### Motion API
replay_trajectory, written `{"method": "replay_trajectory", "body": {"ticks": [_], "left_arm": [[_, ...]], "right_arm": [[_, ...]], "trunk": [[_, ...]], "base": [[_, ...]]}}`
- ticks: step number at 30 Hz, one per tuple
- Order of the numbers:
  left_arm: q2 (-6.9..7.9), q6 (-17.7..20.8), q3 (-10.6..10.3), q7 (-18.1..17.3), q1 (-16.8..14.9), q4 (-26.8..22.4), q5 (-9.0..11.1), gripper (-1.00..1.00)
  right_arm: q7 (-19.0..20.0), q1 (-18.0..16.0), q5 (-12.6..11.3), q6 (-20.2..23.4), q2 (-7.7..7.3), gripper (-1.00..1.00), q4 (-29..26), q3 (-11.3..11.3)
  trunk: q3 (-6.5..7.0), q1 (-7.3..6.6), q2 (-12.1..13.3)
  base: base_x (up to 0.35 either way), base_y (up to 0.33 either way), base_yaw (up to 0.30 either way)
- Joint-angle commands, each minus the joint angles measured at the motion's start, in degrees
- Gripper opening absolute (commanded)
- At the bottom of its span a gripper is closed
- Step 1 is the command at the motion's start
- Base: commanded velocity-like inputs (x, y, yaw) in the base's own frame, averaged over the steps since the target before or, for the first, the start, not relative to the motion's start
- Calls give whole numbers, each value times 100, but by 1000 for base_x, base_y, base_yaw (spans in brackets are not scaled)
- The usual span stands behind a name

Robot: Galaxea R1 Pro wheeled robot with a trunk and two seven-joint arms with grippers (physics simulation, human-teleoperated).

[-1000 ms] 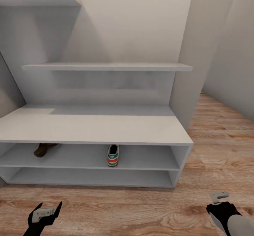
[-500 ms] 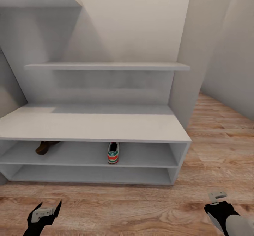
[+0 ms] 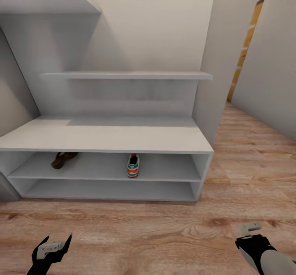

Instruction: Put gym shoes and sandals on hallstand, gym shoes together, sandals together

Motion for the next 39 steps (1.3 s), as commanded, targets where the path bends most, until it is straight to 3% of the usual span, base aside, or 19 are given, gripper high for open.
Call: {"method": "replay_trajectory", "body": {"ticks": [1, 13, 39], "left_arm": [[0, 0, 0, 0, 0, 0, 0, 100], [0, 2, -6, 0, 0, -9, 0, 100], [-9, -32, -28, -1, 0, -17, -4, 100]], "right_arm": [[0, 0, 0, 0, 4, 100, 0, 0], [0, 0, 0, 0, 18, 100, -2, -4], [-7, 0, 0, -6, 180, 100, 1, -9]], "trunk": [[0, 0, 0], [0, 0, 0], [0, 0, 0]], "base": [[-331, -1, 0], [-227, 0, -91], [-17, 0, -263]]}}
